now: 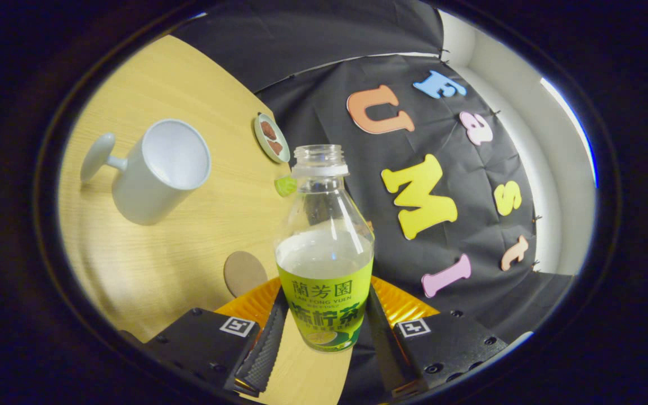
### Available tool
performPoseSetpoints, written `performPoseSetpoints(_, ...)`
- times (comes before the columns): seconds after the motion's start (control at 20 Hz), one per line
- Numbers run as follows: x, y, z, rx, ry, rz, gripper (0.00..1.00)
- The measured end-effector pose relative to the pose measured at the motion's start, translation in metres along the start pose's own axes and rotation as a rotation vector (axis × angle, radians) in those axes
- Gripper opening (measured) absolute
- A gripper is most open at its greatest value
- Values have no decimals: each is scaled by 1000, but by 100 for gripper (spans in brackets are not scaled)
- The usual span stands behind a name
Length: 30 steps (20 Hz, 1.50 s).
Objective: Take the bottle from table, then pour the juice into the cup, finally place the bottle on the coaster
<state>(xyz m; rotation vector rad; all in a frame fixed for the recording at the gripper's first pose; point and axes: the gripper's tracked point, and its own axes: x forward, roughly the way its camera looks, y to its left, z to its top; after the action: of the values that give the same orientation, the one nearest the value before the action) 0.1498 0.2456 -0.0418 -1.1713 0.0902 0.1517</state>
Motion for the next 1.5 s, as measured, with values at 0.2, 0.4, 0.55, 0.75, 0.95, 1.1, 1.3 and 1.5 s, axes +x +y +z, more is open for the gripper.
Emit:
performPoseSetpoints(0.2, 10, 0, 13, -89, -24, -33, 77)
performPoseSetpoints(0.4, 10, 6, 22, -163, -38, -54, 77)
performPoseSetpoints(0.55, 9, 4, 22, -210, -45, -74, 77)
performPoseSetpoints(0.75, 9, 1, 25, -258, -52, -95, 77)
performPoseSetpoints(0.95, 8, -2, 28, -314, -63, -123, 77)
performPoseSetpoints(1.1, 5, -4, 29, -348, -71, -135, 77)
performPoseSetpoints(1.3, 2, -7, 32, -397, -86, -160, 77)
performPoseSetpoints(1.5, 4, -10, 35, -435, -91, -171, 77)
